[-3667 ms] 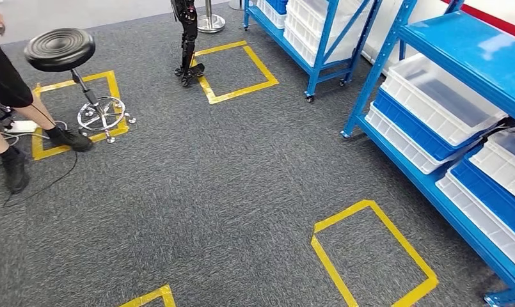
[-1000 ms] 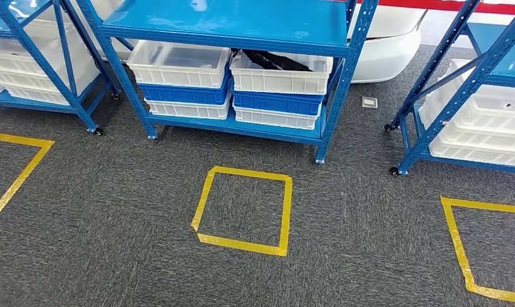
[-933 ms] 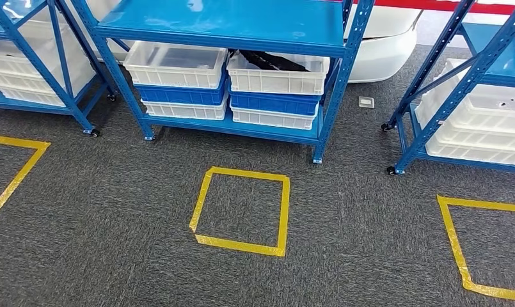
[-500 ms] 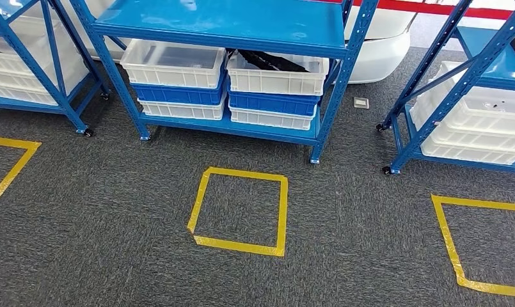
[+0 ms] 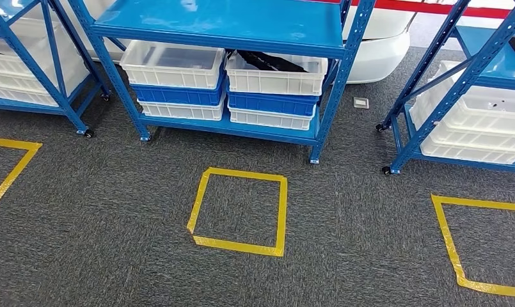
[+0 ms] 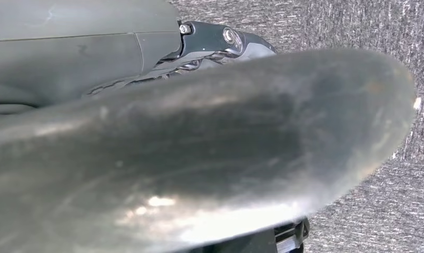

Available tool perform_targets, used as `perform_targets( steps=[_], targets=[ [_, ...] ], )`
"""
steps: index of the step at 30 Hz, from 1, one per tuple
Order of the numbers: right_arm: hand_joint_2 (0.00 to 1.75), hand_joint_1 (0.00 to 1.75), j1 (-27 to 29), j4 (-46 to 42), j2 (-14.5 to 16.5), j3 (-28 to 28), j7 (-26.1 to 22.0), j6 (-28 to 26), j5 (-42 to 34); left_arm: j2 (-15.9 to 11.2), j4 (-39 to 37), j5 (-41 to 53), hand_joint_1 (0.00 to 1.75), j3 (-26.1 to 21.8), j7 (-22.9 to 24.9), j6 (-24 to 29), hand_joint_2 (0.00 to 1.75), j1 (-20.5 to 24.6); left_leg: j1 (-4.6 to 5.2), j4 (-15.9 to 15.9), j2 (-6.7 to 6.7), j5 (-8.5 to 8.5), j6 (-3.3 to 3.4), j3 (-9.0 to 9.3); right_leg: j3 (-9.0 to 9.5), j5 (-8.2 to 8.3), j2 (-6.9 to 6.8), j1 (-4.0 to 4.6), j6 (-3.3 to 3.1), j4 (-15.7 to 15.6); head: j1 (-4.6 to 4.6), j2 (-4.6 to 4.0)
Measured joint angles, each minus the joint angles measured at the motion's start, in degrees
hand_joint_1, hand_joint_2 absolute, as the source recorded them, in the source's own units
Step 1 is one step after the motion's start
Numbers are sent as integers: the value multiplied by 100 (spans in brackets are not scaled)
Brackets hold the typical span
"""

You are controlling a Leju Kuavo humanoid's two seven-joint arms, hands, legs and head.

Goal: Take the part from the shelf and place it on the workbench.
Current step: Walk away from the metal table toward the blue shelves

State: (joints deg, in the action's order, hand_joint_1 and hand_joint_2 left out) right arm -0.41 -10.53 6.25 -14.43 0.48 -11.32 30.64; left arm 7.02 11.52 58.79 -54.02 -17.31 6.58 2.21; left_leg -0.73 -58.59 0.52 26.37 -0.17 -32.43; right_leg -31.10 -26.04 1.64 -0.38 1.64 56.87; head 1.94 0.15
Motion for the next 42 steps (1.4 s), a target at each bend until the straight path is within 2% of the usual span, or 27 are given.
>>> perform_targets(
  steps=[5,7,9,11,13,14,15,16,18,19,20,21,23,24,25,26,27,29,30,31,34,37,39,40,41,42],
  targets=[
    [0,0,0,0,2,0,0,0,6,-1,0,-4,0,-1,-21,-13,0,1,5,-8,-1,7,12,-7,1,5,0,-6,11,-10,-1,0],
    [0,0,0,0,9,0,2,0,14,-4,0,-4,0,-1,-28,-16,0,2,23,-5,-4,18,64,-11,8,16,3,-27,48,-40,2,0],
    [0,0,-1,-1,10,0,7,0,28,1,0,-3,0,-1,-31,-17,0,6,-11,110,-16,-29,142,45,-17,-7,-11,-20,80,-1,-1,0],
    [0,0,-3,-1,6,0,11,0,37,8,0,-2,0,-2,-32,-13,0,10,-56,236,-41,-92,195,117,-221,-195,-47,-13,57,399,-14,0],
    [0,0,-4,-1,4,0,13,0,39,9,0,0,0,-3,-31,-9,0,10,-57,258,-66,-101,203,125,-626,-503,-76,-47,34,1170,-20,0],
    [0,0,0,-1,2,0,14,0,39,10,0,2,0,-3,-31,-9,0,10,-61,257,-74,-95,194,123,-803,-601,-84,-72,54,1491,-22,0],
    [0,0,7,-1,-1,0,14,0,41,11,0,3,0,-3,-31,-9,0,9,-71,256,-77,-87,175,126,-890,-611,-92,-99,102,1625,-19,0],
    [0,0,13,-1,-7,0,15,0,44,15,0,4,0,-4,-31,-9,0,8,-90,254,-76,-76,146,138,-847,-520,-103,-127,178,1508,-20,0],
    [0,0,13,-1,-17,0,15,0,51,21,0,6,0,-5,-31,-8,0,8,-134,241,-71,-40,51,178,-453,-181,-158,-195,349,706,-27,0],
    [0,0,5,-1,-14,0,15,1,54,21,1,7,0,-5,-32,-5,0,8,-139,227,-71,-6,-12,194,-250,-48,-183,-208,382,313,-40,0],
    [0,0,-5,-1,-8,0,15,1,58,18,2,8,0,-7,-33,-1,0,9,-135,218,-73,27,-70,207,-113,26,-198,-210,359,61,-37,0],
    [0,0,-12,-1,-4,0,15,2,63,15,3,9,0,-8,-34,3,0,10,-127,216,-77,49,-119,216,-63,44,-202,-197,296,-33,-37,0],
    [0,0,-13,-1,-7,0,15,2,70,16,4,11,0,-13,-35,7,0,12,-144,234,-90,64,-197,240,-62,36,-175,-161,133,-7,-17,0],
    [0,0,-6,-1,-9,0,16,2,72,17,4,11,0,-16,-35,7,0,12,-164,208,-95,82,-221,246,-54,33,-167,-160,74,-1,-16,0],
    [0,0,0,-1,-9,0,16,2,72,19,4,11,0,-20,-35,8,0,12,-179,99,-98,150,-238,211,-33,25,-161,-162,24,-2,-10,0],
    [0,0,4,-1,-8,0,17,2,72,20,4,11,0,-25,-36,8,0,12,-184,-144,-95,285,-244,103,-5,14,-159,-163,-18,-6,-4,0],
    [0,0,7,-1,-4,0,17,2,72,20,4,11,0,-31,-37,9,0,12,-179,-522,-91,467,-240,-82,17,-6,-159,-155,-55,-7,1,0],
    [0,0,7,-1,0,0,17,2,72,21,4,13,0,-40,-37,10,0,6,-161,-1350,-85,790,-228,-543,59,-46,-158,-111,-115,-7,4,0],
    [0,0,7,-1,2,0,17,2,72,22,4,13,0,-42,-36,10,0,3,-158,-1604,-84,864,-223,-694,73,-59,-157,-96,-132,-7,4,0],
    [0,0,8,-1,2,0,17,2,72,22,4,14,0,-42,-36,10,0,0,-157,-1721,-83,883,-217,-770,82,-66,-156,-86,-142,-7,5,0],
    [0,0,8,-1,2,0,17,2,72,22,4,14,0,-42,-35,11,0,0,-156,-1741,-83,880,-215,-785,85,-68,-155,-84,-144,-7,5,0],
    [0,0,9,-1,2,0,17,2,72,22,4,14,0,-44,-35,10,0,-3,-155,-1770,-82,858,-207,-818,96,-74,-152,-77,-151,-6,2,0],
    [0,0,11,-1,2,0,17,1,72,21,4,13,0,-49,-36,10,0,-9,-144,-1546,-76,610,-165,-775,151,-109,-126,-58,-159,-6,1,0],
    [0,0,10,1,4,0,17,1,72,17,4,13,0,-61,-36,11,0,-7,-114,-1109,-68,361,-112,-608,200,-167,-104,-33,-135,-4,4,0],
    [0,0,3,1,5,0,17,1,72,17,4,13,0,-73,-36,13,0,-2,-77,-659,-55,126,-45,-433,262,-237,-86,-18,-82,-20,5,0],
    [0,0,-3,1,5,0,17,1,73,20,4,15,0,-85,-37,14,0,2,-54,-269,-45,-31,15,-256,310,-304,-81,-11,-23,-20,2,0]
  ],
)
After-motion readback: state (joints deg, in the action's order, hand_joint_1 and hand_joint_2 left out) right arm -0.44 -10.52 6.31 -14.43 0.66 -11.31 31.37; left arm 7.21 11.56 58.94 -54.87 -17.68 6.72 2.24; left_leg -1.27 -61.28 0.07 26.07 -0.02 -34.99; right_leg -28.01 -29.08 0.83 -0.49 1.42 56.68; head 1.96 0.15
